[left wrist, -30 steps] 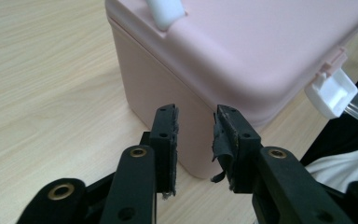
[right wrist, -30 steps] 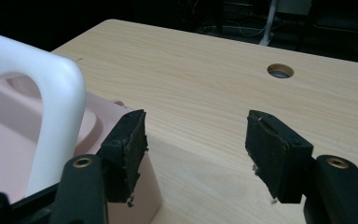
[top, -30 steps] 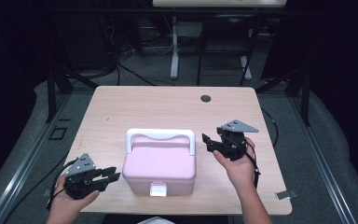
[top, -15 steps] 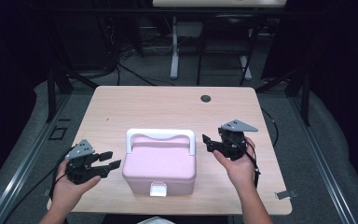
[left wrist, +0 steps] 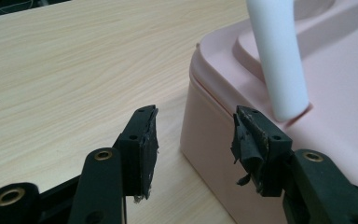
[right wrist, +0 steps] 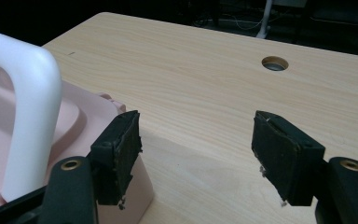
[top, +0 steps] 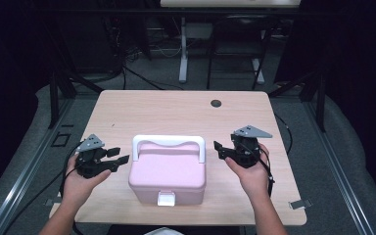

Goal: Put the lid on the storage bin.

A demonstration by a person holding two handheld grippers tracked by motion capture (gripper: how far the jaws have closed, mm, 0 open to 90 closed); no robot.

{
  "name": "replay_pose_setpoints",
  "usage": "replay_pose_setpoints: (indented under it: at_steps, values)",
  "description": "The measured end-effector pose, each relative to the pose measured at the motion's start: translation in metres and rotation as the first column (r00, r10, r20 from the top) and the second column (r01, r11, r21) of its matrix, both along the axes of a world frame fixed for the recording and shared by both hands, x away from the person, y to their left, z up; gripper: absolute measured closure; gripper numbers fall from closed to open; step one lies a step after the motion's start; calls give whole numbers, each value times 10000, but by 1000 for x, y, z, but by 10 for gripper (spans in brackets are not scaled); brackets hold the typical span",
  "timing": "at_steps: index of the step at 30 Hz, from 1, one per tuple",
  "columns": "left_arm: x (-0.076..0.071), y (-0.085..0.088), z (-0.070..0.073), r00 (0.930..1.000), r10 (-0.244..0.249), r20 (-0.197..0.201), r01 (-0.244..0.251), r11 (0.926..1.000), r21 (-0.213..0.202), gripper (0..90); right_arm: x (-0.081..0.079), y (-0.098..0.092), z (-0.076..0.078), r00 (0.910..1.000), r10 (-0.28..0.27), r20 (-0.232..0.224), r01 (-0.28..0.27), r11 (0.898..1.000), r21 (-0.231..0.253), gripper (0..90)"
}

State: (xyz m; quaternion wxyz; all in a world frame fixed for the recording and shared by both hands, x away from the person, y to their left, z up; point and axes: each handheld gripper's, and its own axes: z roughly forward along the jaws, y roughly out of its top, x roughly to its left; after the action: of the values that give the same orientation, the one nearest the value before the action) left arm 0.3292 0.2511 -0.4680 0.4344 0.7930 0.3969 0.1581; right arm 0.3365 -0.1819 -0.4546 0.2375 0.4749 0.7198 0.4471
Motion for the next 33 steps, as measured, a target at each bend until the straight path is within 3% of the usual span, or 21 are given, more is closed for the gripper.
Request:
replay_pose_setpoints:
  at_steps: [25,33]
  values:
    - [40,4,-14,9948,932,-401,-937,9955,-109,501,3,-1,-4,9998,-75,-204,72,9999,-141,316]
    - [37,9,-20,9953,879,-405,-890,9957,-267,498,4,-2,-7,9989,-55,-455,51,9999,-105,311]
